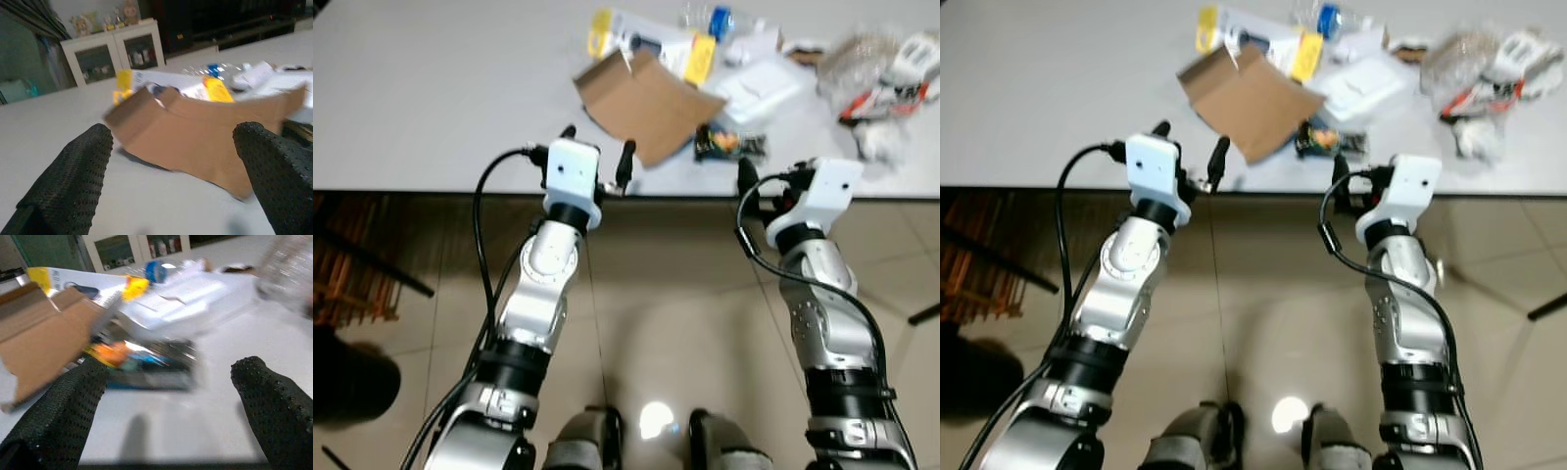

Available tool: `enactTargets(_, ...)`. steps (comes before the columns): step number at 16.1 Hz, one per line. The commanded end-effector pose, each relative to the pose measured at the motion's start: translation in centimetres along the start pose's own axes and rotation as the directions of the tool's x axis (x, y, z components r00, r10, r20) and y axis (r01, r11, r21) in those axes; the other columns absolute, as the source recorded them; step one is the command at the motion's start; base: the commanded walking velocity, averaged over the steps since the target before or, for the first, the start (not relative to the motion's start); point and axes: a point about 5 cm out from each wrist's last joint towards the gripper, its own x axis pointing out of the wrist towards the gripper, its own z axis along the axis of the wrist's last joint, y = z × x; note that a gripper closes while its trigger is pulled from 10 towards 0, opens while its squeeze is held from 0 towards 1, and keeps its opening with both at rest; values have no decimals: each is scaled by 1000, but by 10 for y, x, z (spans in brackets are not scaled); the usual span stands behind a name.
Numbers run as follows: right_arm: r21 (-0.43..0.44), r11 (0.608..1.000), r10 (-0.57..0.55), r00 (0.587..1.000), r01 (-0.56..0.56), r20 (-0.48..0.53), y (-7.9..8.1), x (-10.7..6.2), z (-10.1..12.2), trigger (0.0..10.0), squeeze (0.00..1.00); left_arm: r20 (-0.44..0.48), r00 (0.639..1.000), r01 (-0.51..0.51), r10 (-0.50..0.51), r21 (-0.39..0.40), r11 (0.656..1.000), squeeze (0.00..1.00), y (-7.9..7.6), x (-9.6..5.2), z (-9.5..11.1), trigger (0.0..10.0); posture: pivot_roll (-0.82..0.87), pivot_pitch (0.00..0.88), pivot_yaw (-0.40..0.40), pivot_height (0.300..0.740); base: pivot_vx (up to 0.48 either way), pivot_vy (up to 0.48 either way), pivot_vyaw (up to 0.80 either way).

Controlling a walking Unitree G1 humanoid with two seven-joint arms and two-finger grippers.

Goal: Picking trash to rubbish bin

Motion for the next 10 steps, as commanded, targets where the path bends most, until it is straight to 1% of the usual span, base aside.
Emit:
enactTargets(1, -19, 999, 42, 999, -42, 4, 11, 3, 1, 10000, 0, -19, 1000, -16, 16, 13, 1000, 0, 9, -2, -5, 10000, 53, 236, 102, 740, 360, 0, 0)
enactTargets(2, -20, 999, 46, 999, -46, 2, 11, 4, 3, 10000, 0, -23, 1000, 11, -10, 13, 1000, 0, 2, -1, -7, 10000, 41, 240, 76, 740, 255, 0, 0)
enactTargets(3, -20, 999, 46, 999, -46, 1, 10, 4, 3, 10000, 0, -22, 1000, 13, -12, 11, 1000, 0, 0, -1, -8, 10000, 39, 240, 72, 740, 255, 0, 0)
enactTargets(6, -36, 998, 55, 998, -55, -12, 4, 4, 6, 10000, 0, -14, 1000, 0, 0, -27, 1000, 0, -10, -1, -8, 10000, 31, 248, 24, 740, 0, 0, 0)
enactTargets(10, -47, 996, 72, 997, -72, -16, 5, 8, 9, 10000, 0, -19, 1000, 0, -1, -33, 999, 0, -16, -1, -10, 10000, 30, 254, 3, 740, 0, 0, 0)
